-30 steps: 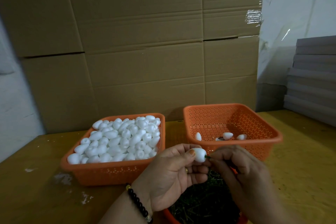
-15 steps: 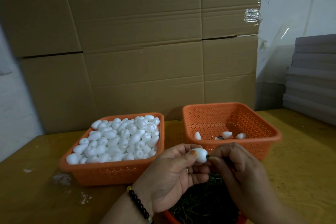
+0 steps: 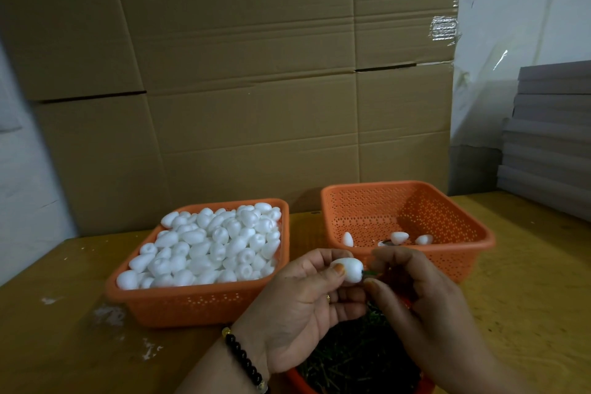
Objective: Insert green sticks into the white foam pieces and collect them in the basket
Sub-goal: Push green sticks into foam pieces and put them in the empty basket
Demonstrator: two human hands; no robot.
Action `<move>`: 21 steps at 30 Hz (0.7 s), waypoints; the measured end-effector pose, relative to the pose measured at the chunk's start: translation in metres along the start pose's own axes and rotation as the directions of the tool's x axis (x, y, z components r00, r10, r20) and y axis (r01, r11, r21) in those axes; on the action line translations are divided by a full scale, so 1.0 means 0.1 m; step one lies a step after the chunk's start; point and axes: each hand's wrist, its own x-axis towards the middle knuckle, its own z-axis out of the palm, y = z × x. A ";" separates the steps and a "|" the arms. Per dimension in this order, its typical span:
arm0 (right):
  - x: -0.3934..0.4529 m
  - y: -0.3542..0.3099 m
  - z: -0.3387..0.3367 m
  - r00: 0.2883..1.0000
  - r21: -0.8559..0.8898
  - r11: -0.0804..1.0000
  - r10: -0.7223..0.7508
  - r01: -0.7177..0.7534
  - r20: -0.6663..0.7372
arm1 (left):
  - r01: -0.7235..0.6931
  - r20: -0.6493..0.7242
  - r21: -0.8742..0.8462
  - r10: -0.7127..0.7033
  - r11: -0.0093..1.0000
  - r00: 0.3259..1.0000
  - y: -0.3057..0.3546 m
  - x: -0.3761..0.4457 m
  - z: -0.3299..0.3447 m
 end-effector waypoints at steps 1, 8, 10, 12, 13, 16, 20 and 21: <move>-0.01 0.00 0.00 1.000 0.028 0.999 0.026 -0.027 0.016 | -0.008 0.003 0.001 0.008 1.000 1.000 0.00 0.00 -0.01; -0.01 0.01 0.00 0.997 0.055 0.997 0.053 -0.056 0.057 | -0.039 0.013 -0.003 0.039 0.999 0.999 -0.02 0.02 -0.04; 0.00 0.00 -0.01 0.998 0.057 0.998 0.033 -0.036 0.045 | -0.028 0.043 -0.002 0.028 1.000 0.999 -0.02 0.01 -0.03; 0.02 -0.01 -0.01 0.999 0.053 0.999 -0.003 0.001 0.038 | -0.002 0.083 -0.007 0.002 1.000 0.997 -0.04 0.00 -0.01; 0.03 -0.01 0.00 0.999 0.058 0.998 -0.010 0.008 0.035 | 0.013 0.109 -0.015 -0.011 1.000 0.994 -0.04 0.00 0.00; 0.03 -0.01 0.01 0.999 0.085 0.996 -0.031 0.030 0.014 | 0.046 0.179 -0.061 -0.034 0.997 0.983 -0.07 -0.02 0.06; 0.03 -0.03 0.01 1.000 0.186 0.982 -0.004 0.004 0.000 | 0.085 0.185 -0.105 -0.064 0.991 0.981 -0.08 -0.03 0.11; 0.02 -0.03 0.01 1.000 0.218 0.976 0.011 -0.010 -0.001 | 0.084 0.175 -0.096 -0.066 0.992 0.982 -0.08 -0.03 0.12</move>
